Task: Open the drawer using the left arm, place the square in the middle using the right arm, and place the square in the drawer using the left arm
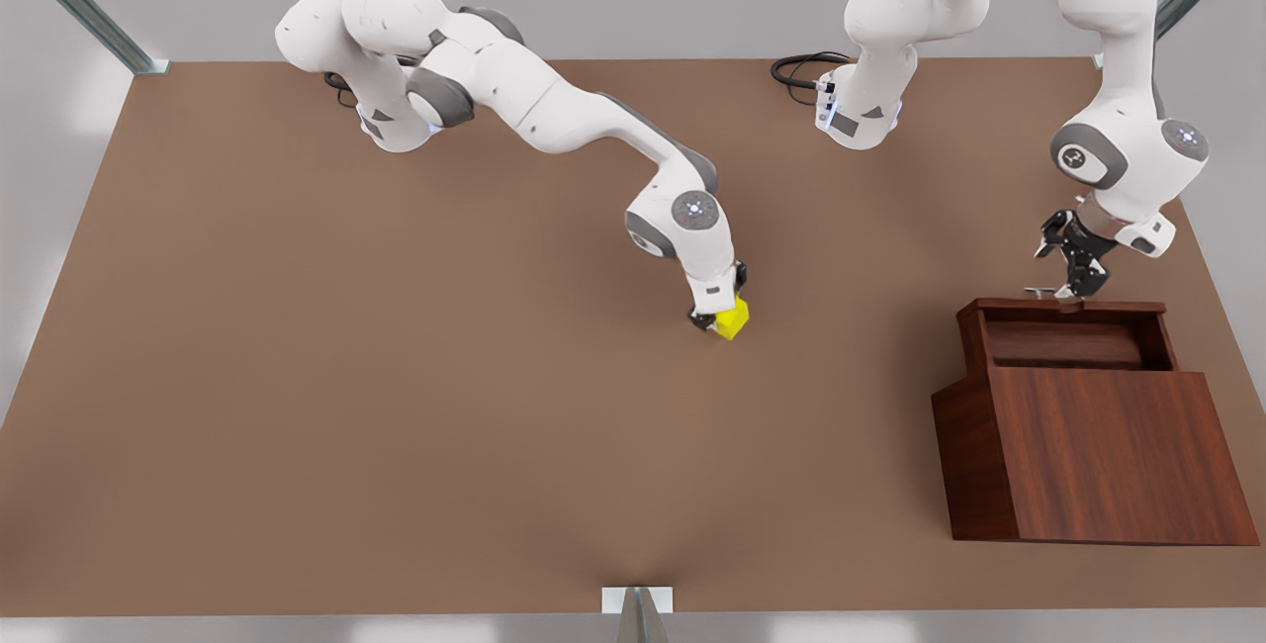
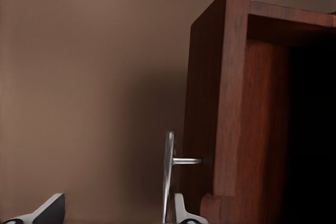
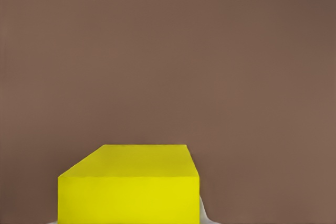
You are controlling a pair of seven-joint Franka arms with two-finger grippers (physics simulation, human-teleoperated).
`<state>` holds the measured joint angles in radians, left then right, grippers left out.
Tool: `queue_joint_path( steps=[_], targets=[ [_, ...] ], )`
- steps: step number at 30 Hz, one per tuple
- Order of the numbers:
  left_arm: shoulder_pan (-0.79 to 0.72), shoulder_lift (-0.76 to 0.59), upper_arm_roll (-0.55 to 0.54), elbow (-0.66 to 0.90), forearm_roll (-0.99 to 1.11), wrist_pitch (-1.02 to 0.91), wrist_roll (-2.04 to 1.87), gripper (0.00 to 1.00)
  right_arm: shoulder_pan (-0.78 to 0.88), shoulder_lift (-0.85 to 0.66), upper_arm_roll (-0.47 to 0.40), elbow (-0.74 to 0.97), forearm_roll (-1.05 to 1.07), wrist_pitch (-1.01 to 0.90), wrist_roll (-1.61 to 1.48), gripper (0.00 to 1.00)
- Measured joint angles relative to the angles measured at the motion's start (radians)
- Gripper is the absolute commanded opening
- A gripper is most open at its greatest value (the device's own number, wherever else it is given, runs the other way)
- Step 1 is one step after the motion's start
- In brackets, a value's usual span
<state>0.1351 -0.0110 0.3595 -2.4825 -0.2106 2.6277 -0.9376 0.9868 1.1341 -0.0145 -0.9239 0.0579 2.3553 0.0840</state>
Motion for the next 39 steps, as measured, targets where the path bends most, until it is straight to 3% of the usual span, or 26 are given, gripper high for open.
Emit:
queue_joint_path(
  steps=[1,2,7,9,11,13,15,17,19,21,23,27,30,36,39],
  targets=[
    [0.007,-0.010,-0.001,-0.009,0.000,0.000,-0.001,1.00,0.008,0.001,0.002,0.001,0.000,0.004,0.017,0.83],
    [0.008,-0.022,0.000,-0.020,0.000,-0.001,-0.001,1.00,0.015,0.002,-0.001,-0.008,0.000,0.042,0.028,1.00],
    [-0.031,-0.041,0.009,-0.027,0.001,-0.011,0.000,1.00,0.011,-0.017,-0.006,-0.017,0.000,0.031,0.027,1.00],
    [-0.019,-0.065,0.010,-0.038,0.006,-0.022,-0.001,1.00,0.010,-0.157,-0.010,-0.131,-0.001,0.026,0.028,1.00],
    [-0.020,-0.199,0.031,-0.032,0.019,-0.133,-0.004,1.00,-0.032,-0.399,-0.030,-0.328,0.008,0.009,0.028,1.00],
    [-0.033,-0.300,0.048,-0.012,0.065,-0.209,0.009,1.00,-0.223,-0.658,-0.032,-0.520,0.015,-0.104,0.027,1.00],
    [-0.122,-0.297,0.041,0.111,0.103,-0.340,0.259,1.00,-0.518,-0.832,-0.021,-0.630,0.014,-0.270,0.016,1.00],
    [-0.250,-0.180,0.038,0.291,0.119,-0.460,0.543,1.00,-0.842,-0.979,-0.007,-0.738,0.017,-0.405,0.003,1.00],
    [-0.365,0.011,0.043,0.548,0.119,-0.615,0.716,1.00,-0.922,-1.114,-0.066,-0.728,-0.046,-0.603,-0.027,1.00],
    [-0.486,0.163,0.033,0.737,0.116,-0.700,0.764,1.00,-0.967,-1.104,-0.114,-0.680,-0.054,-0.656,-0.106,1.00],
    [-0.499,0.249,-0.096,0.823,0.113,-0.707,0.791,1.00,-1.017,-1.073,-0.113,-0.646,-0.057,-0.687,-0.098,1.00],
    [-0.503,0.362,-0.274,0.900,0.117,-0.710,1.079,1.00,-0.836,-1.032,-0.116,-0.543,-0.045,-0.692,-0.062,1.00],
    [-0.551,0.396,-0.315,0.882,0.121,-0.698,1.229,1.00,-0.970,-1.028,-0.118,-0.501,-0.043,-0.722,-0.053,1.00],
    [-0.744,0.397,-0.311,0.694,0.149,-0.494,1.047,1.00,-0.955,-1.025,-0.122,-0.486,-0.035,-0.720,-0.053,1.00],
    [-0.751,0.392,-0.309,0.607,0.182,-0.403,1.033,1.00,-0.933,-1.021,-0.122,-0.487,-0.035,-0.712,-0.053,1.00]
  ],
)
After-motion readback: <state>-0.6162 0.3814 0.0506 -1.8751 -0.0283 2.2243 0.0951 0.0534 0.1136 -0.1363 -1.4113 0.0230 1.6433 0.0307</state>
